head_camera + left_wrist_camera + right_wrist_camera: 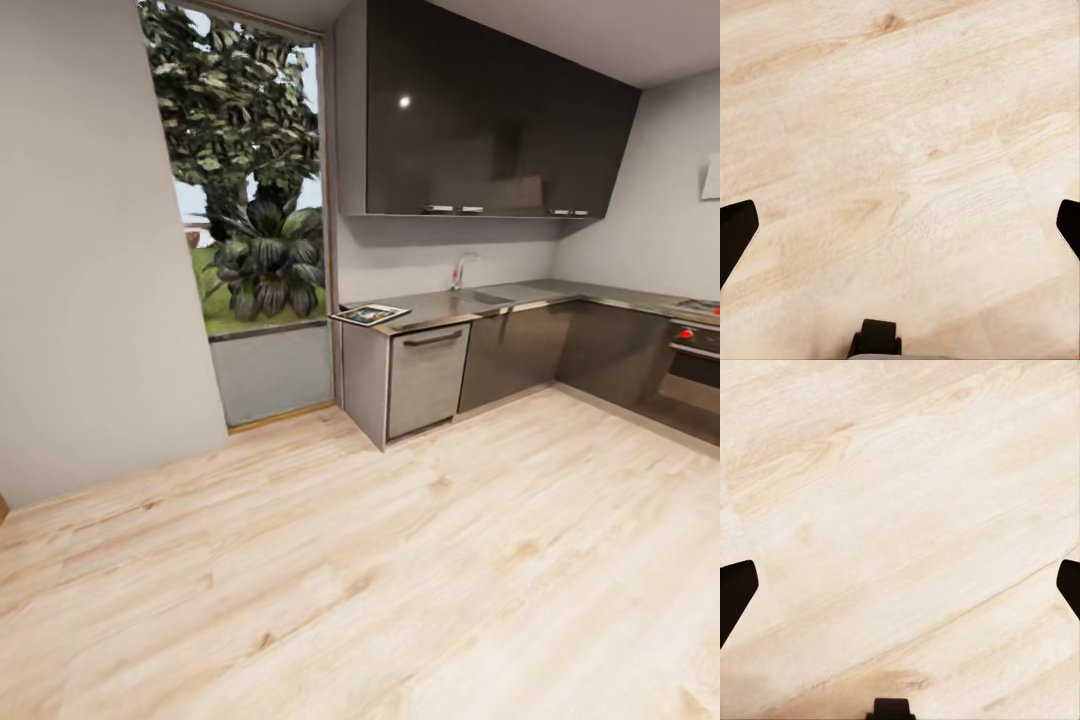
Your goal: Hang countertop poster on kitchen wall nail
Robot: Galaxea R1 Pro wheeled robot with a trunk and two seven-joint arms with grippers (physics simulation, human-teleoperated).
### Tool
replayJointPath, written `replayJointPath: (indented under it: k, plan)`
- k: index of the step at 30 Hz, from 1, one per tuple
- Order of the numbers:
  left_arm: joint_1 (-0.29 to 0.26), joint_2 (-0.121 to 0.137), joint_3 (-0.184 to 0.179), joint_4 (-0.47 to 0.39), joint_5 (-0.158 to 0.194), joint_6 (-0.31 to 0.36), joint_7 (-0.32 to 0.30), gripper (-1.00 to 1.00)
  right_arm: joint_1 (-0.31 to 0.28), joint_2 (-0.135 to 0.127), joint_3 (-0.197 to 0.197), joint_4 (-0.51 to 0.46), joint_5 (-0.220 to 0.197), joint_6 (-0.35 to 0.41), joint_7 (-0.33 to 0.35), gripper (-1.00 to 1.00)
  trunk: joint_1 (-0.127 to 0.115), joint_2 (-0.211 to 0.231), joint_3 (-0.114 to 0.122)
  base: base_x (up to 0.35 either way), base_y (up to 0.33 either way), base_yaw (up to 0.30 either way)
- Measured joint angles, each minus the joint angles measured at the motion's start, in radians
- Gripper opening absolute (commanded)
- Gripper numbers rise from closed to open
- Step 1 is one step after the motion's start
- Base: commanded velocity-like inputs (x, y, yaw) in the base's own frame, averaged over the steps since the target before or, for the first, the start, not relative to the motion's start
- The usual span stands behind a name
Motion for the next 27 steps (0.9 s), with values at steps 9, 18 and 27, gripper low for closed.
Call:
replayJointPath:
  k: [9,18,27]
  plan:
    - [0.000,0.000,0.000,0.000,0.000,0.000,0.000,1.00,0.000,0.000,0.000,0.000,0.000,0.000,0.000,1.00,0.000,0.000,0.000,0.342,0.130,0.000]
    - [0.000,0.000,0.000,0.000,0.000,0.000,0.000,1.00,0.000,0.000,0.000,0.000,0.000,0.000,0.000,1.00,0.000,0.000,0.000,0.342,0.149,0.000]
    - [0.000,0.000,0.000,0.000,0.000,0.000,0.000,1.00,0.000,0.000,-0.001,0.000,0.000,0.000,0.000,1.00,0.000,0.000,0.000,0.342,0.151,0.000]
